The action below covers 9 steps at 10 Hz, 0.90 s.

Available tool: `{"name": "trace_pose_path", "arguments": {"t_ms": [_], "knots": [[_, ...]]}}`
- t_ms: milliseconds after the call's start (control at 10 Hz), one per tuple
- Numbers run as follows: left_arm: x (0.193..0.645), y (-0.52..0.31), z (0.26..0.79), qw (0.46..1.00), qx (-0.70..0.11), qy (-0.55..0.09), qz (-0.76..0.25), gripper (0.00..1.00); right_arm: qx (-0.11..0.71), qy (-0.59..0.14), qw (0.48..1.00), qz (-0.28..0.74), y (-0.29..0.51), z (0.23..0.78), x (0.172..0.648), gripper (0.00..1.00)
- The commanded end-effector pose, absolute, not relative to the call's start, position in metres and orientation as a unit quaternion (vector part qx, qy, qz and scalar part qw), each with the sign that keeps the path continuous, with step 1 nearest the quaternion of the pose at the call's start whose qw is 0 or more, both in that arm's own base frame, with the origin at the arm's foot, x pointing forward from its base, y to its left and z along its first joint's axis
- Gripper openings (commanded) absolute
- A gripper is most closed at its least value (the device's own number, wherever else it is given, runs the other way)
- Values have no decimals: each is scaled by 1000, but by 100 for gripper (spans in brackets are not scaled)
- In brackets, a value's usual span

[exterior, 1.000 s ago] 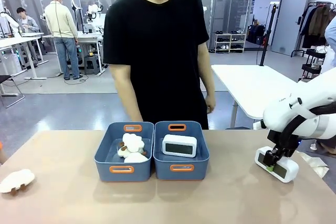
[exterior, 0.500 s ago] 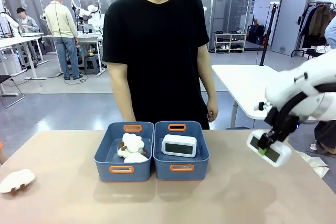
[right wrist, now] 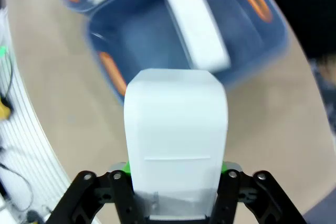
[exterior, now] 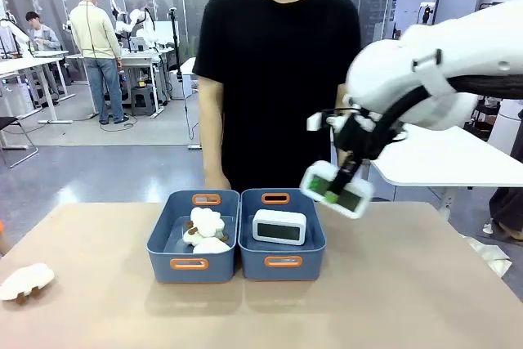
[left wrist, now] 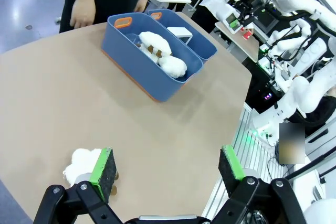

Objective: Sort the digital clocks into the basket.
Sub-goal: Pick up the Digital clock from the table and place it into the empty Plastic storage basket.

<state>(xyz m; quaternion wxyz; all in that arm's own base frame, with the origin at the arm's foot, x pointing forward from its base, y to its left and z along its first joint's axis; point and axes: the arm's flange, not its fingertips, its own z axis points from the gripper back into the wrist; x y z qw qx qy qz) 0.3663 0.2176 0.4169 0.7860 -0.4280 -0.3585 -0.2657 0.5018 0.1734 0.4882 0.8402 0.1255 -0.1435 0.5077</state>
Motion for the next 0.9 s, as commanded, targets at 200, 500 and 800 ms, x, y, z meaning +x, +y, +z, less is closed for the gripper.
{"name": "trace_pose_path", "arguments": {"t_ms": [200, 500, 800], "knots": [[365, 216, 420, 786, -428, -360, -266, 100, 124, -162, 773, 600, 262, 460, 498, 0], [365, 216, 420, 786, -428, -360, -266, 100, 105, -194, 750, 623, 277, 417, 501, 0], [365, 216, 420, 786, -428, -360, -266, 100, 100, -171, 747, 634, 268, 387, 521, 0]]}}
